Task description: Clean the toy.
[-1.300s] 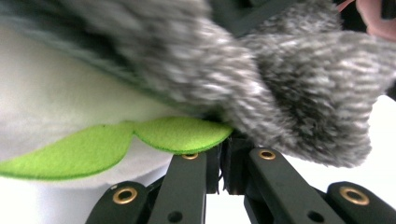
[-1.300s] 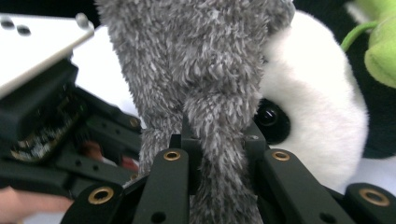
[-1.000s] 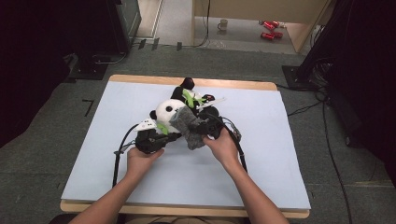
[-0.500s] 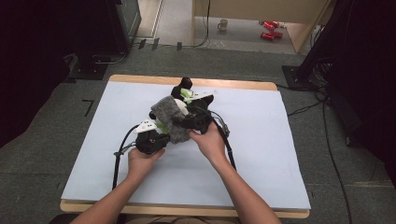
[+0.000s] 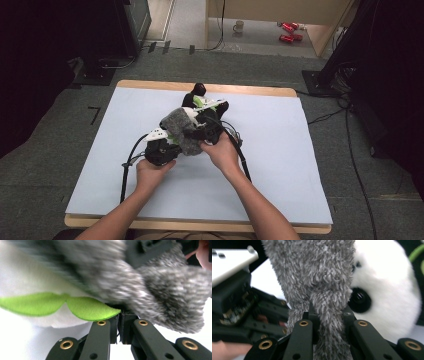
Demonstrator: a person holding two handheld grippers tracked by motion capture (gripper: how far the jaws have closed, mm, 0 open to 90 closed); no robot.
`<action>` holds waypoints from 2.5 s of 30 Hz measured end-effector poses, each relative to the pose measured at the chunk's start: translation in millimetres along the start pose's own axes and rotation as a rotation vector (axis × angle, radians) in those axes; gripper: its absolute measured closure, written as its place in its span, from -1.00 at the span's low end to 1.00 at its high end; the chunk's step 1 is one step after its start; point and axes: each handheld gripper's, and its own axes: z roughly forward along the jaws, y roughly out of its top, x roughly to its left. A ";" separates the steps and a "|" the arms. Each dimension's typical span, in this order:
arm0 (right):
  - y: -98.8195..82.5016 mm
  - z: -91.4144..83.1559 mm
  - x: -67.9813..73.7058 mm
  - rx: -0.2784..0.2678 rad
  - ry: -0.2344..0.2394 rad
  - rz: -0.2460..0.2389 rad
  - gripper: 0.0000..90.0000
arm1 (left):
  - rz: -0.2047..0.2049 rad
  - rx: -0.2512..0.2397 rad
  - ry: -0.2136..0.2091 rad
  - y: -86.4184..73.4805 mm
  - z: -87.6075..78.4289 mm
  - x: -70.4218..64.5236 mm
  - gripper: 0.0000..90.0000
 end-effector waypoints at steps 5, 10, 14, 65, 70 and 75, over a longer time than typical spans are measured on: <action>-14.4 -10.0 -12.2 0.007 -0.021 0.029 0.73 | 0.001 0.003 -0.002 -0.5 0.1 1.4 0.95; -25.8 -17.1 -22.4 0.017 -0.050 0.032 0.73 | 0.003 0.017 0.000 -0.5 0.0 3.0 0.93; -34.4 -24.3 -32.1 0.010 -0.077 0.044 0.73 | 0.000 0.021 -0.001 1.5 -2.2 6.7 0.93; -103.2 -75.0 -130.8 -0.078 -0.200 0.175 -0.23 | 0.070 0.198 -0.053 -1.4 -11.6 16.4 -0.05; -108.5 -84.6 -132.6 -0.103 -0.213 0.159 -0.23 | 0.056 0.220 -0.051 -3.9 -20.0 22.5 -0.09; -116.9 -91.6 -138.8 -0.114 -0.235 0.145 -0.22 | 0.067 0.252 -0.045 -8.8 -30.7 31.0 -0.09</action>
